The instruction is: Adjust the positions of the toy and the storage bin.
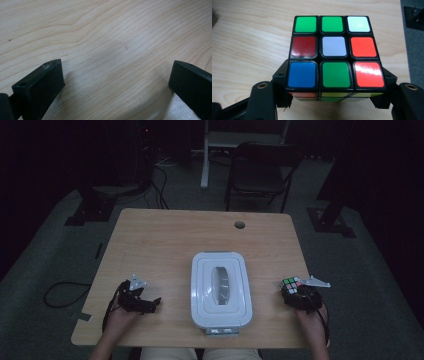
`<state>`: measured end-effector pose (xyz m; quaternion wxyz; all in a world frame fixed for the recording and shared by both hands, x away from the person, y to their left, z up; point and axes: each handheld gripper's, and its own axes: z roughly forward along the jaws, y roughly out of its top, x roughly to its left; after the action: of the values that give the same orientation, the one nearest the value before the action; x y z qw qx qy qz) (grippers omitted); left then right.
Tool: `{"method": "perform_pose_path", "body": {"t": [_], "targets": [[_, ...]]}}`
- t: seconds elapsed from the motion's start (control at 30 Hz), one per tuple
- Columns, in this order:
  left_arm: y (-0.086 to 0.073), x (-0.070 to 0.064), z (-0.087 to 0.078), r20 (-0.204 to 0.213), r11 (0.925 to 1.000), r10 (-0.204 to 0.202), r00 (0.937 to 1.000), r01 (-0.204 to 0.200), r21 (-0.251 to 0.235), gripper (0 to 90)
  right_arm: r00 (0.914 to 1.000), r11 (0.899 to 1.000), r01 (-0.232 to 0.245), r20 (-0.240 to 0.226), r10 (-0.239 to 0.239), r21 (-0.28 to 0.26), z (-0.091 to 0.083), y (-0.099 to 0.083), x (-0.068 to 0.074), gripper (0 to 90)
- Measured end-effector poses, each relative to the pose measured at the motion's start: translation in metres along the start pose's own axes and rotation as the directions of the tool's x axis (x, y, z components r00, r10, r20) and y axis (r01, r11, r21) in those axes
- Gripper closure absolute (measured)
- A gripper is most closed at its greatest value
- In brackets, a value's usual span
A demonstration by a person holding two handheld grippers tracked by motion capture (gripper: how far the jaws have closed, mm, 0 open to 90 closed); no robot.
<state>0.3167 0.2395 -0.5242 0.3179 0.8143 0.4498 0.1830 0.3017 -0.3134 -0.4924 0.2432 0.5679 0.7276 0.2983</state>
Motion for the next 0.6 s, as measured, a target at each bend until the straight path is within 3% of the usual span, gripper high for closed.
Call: {"method": "perform_pose_path", "body": {"t": [0.33, 0.6], "targets": [[0.000, 0.000, 0.000, 0.001, 1.0000, 0.001, 1.0000, -0.001, 0.000, 0.6, 0.9997, 0.999, -0.021, 0.012, 0.021, 0.030, 0.000, -0.020, -0.002, 33.8], [0.000, 0.000, 0.000, 0.001, 1.0000, 0.001, 1.0000, -0.001, 0.000, 0.5, 0.9990, 0.999, -0.043, -0.007, 0.043, 0.006, 0.001, -0.026, -0.004, 33.5]]}}
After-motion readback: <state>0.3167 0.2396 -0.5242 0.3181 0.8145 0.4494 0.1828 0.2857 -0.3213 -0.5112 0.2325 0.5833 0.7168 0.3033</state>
